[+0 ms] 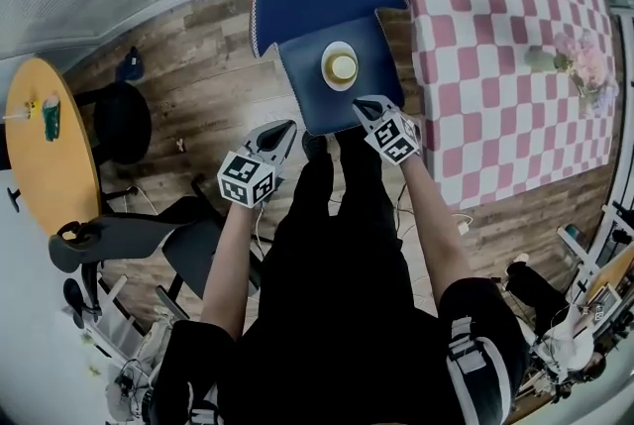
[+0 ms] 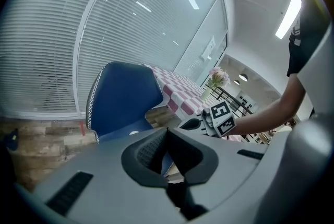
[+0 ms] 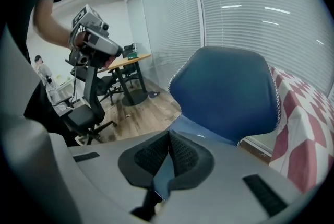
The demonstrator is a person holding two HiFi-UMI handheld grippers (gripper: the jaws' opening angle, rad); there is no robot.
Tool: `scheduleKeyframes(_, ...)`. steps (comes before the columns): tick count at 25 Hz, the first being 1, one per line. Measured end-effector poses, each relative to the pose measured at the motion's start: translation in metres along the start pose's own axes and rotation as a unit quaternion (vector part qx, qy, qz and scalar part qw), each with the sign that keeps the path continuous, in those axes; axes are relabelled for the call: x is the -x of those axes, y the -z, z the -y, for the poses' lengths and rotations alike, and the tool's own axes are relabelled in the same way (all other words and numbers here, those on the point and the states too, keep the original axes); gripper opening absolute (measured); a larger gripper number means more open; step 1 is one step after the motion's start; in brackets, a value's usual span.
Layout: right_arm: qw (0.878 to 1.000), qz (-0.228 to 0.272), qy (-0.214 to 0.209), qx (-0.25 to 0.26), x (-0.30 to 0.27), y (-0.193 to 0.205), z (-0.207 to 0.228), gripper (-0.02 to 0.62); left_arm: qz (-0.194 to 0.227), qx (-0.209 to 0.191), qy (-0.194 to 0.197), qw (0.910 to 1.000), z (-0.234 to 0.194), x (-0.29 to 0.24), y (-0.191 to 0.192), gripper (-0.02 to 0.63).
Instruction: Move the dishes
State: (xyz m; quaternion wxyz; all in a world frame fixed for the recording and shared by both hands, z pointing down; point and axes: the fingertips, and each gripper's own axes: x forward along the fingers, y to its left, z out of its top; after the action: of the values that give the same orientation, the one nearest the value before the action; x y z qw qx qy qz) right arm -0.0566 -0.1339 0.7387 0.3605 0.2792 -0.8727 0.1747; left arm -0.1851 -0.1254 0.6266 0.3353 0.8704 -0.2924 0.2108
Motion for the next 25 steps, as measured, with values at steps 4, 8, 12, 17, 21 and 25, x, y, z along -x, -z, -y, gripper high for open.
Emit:
scheduleKeyframes(4, 0.999, -0.015, -0.011, 0.03, -0.024, 0.013, 0.008, 0.017, -0.003, 0.003, -0.004, 1.0, -0.01, -0.018, 0.004, 0.021)
scheduleKeyframes(8, 0.999, -0.025, -0.016, 0.033, -0.051, 0.026, 0.02, 0.017, -0.008, 0.01, -0.007, 0.9999, -0.02, -0.037, 0.01, 0.021)
scheduleKeyframes(12, 0.998, -0.037, -0.024, 0.043, -0.075, 0.04, 0.029, 0.018, -0.014, 0.017, -0.007, 0.9997, -0.026, -0.051, 0.019, 0.021)
scheduleKeyframes(17, 0.997, -0.05, -0.027, 0.05, -0.098, 0.054, 0.042, 0.02, -0.019, 0.027, -0.007, 0.9994, -0.039, -0.066, 0.031, 0.021)
scheduleKeyframes(21, 0.997, -0.06, -0.028, 0.051, -0.118, 0.068, 0.05, 0.03, -0.025, 0.032, -0.01, 0.9991, -0.051, -0.076, 0.041, 0.021)
scheduleKeyframes(25, 0.997, -0.065, -0.033, 0.04, -0.138, 0.078, 0.057, 0.035, -0.03, 0.038, -0.009, 0.9988, -0.06, -0.086, 0.049, 0.021)
